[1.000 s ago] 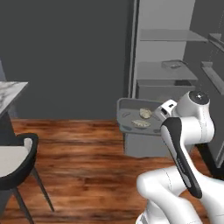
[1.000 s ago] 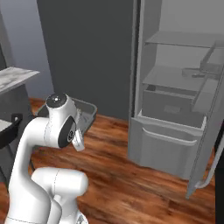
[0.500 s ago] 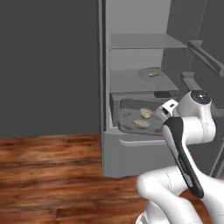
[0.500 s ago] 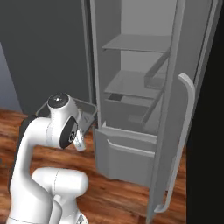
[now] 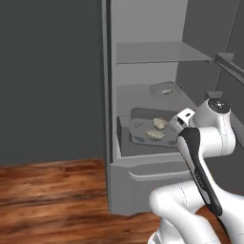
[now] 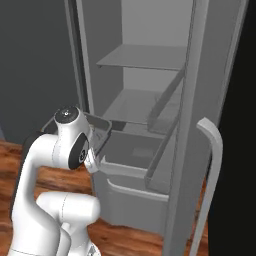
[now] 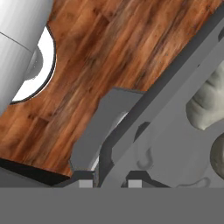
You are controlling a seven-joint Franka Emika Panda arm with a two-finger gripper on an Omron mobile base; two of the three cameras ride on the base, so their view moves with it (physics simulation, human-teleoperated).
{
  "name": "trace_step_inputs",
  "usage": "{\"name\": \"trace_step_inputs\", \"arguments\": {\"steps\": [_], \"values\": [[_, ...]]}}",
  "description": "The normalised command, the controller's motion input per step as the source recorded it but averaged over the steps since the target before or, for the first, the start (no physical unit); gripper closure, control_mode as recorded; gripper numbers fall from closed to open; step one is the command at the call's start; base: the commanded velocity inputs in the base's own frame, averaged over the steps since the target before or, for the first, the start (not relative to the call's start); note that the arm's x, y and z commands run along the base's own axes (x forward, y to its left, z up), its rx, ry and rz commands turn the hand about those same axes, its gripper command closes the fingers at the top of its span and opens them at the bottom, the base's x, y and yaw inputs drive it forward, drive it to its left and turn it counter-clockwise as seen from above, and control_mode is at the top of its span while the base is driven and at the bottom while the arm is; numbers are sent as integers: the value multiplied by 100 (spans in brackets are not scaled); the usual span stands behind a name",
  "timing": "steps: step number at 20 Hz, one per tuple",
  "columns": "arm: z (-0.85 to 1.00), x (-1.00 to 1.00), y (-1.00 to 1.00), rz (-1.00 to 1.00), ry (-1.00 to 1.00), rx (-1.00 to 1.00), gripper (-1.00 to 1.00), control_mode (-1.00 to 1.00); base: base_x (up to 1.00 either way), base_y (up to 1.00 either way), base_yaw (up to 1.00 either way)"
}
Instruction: Place two dumplings into each of the tupperware containers and then place the containers in the fridge.
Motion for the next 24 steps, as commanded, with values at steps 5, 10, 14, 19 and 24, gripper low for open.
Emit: {"name": "trace_step_inputs", "arguments": {"steps": [5,10,14,19,24], "values": [[0,0,0,0,0,0,100,100,62,0,-7],[0,0,0,0,0,0,100,100,50,0,-19],[0,0,0,0,0,0,100,100,45,0,-21],[0,0,0,0,0,0,100,100,50,0,-22],[0,0,0,0,0,0,100,100,51,0,-17]]}}
